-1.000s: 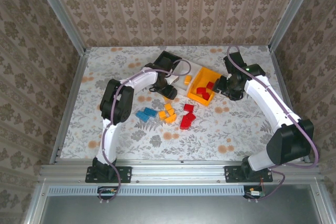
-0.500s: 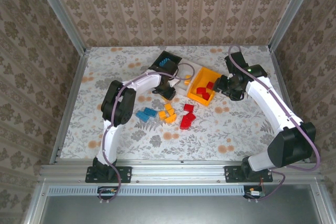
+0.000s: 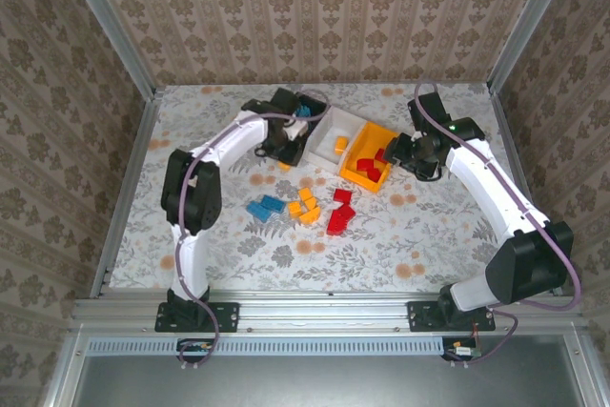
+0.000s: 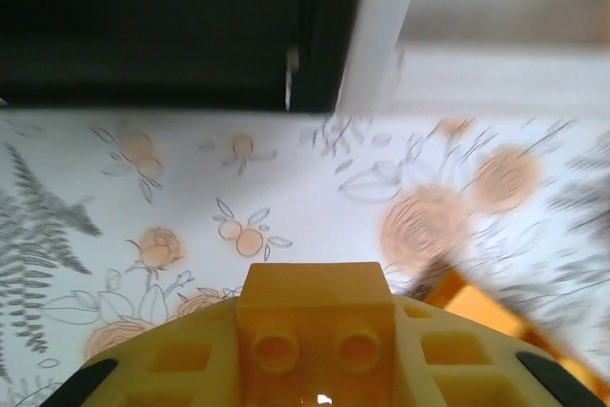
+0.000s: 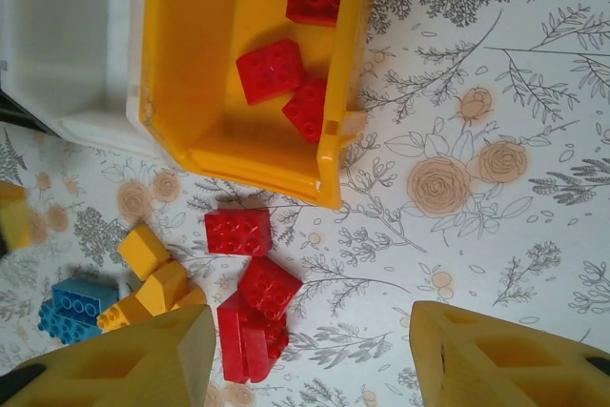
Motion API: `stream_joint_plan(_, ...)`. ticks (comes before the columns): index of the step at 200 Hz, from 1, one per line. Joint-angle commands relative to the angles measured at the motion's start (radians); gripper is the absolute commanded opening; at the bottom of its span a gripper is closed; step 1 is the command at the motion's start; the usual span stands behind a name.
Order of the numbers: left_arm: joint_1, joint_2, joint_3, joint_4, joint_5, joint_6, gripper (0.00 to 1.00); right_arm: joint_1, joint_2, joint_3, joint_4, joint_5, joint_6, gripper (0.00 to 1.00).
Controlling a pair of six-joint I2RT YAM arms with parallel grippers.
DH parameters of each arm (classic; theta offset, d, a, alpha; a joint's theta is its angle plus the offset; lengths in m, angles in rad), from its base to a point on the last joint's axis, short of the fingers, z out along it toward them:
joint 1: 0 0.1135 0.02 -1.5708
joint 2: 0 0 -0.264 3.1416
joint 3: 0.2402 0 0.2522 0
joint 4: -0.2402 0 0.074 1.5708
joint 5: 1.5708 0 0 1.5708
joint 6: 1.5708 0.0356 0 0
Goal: Sort the legos into containers by color
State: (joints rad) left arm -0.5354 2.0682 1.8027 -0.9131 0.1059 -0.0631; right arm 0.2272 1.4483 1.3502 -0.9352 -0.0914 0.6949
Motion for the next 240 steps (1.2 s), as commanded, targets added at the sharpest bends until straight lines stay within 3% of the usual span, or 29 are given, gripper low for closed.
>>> stream_joint_plan(1,-0.016,-0.006,0.144,-0.014,0.118,-0.122,0.3,0.006,0.012,-0.025,0.029,-0.03,0.028,0.57)
stream_joint_plan(28,-0.048,0.119,0.358,-0.046,0.127,-0.15,0.3,0.008,-0.001,-0.044,0.039,-0.041,0.035,0.57)
stream_joint_plan(64,-0.057,0.221,0.481,-0.044,0.114,-0.174,0.3,0.008,-0.028,-0.042,0.017,-0.038,0.026,0.58)
stream_joint_plan(143,-0.055,0.274,0.502,0.01,0.201,-0.179,0.35,0.008,-0.022,-0.023,-0.028,-0.038,0.002,0.58)
stream_joint_plan(240,-0.035,0.247,0.471,0.019,0.215,-0.181,0.56,0.029,0.008,-0.009,-0.008,-0.044,0.007,0.6)
